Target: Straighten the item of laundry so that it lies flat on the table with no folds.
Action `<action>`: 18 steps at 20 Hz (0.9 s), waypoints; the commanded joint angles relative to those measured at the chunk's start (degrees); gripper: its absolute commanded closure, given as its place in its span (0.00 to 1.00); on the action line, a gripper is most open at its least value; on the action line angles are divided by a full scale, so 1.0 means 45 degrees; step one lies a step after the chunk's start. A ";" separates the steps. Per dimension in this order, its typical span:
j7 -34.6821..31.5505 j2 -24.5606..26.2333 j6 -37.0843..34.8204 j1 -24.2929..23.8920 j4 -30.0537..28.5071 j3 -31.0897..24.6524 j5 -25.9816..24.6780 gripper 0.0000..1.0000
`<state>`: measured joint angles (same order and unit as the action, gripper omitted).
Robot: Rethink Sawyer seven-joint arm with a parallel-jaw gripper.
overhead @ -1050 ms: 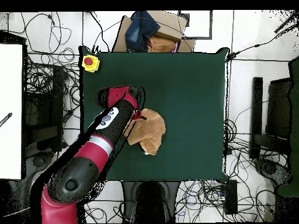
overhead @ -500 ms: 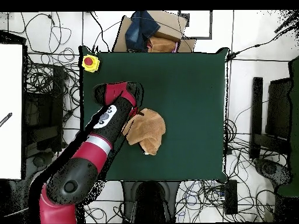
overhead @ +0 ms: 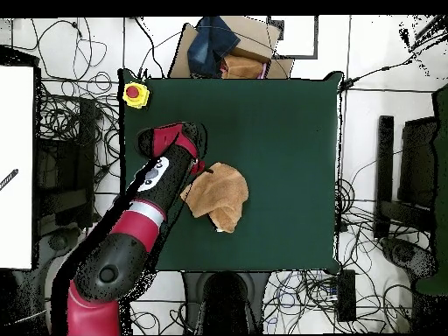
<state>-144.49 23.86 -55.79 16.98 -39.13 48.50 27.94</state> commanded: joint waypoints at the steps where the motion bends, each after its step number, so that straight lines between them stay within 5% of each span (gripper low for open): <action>1: -0.4606 0.1649 -0.0268 -0.0233 0.0846 -0.0101 0.0512 0.00; 11: -0.2826 0.1494 -0.2755 -0.0392 0.1040 0.0841 -0.0794 0.00; 18: -0.1923 0.0918 -0.2989 -0.0317 0.0313 0.0700 -0.1693 0.00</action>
<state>-147.79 26.99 -64.70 16.72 -34.90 52.43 23.52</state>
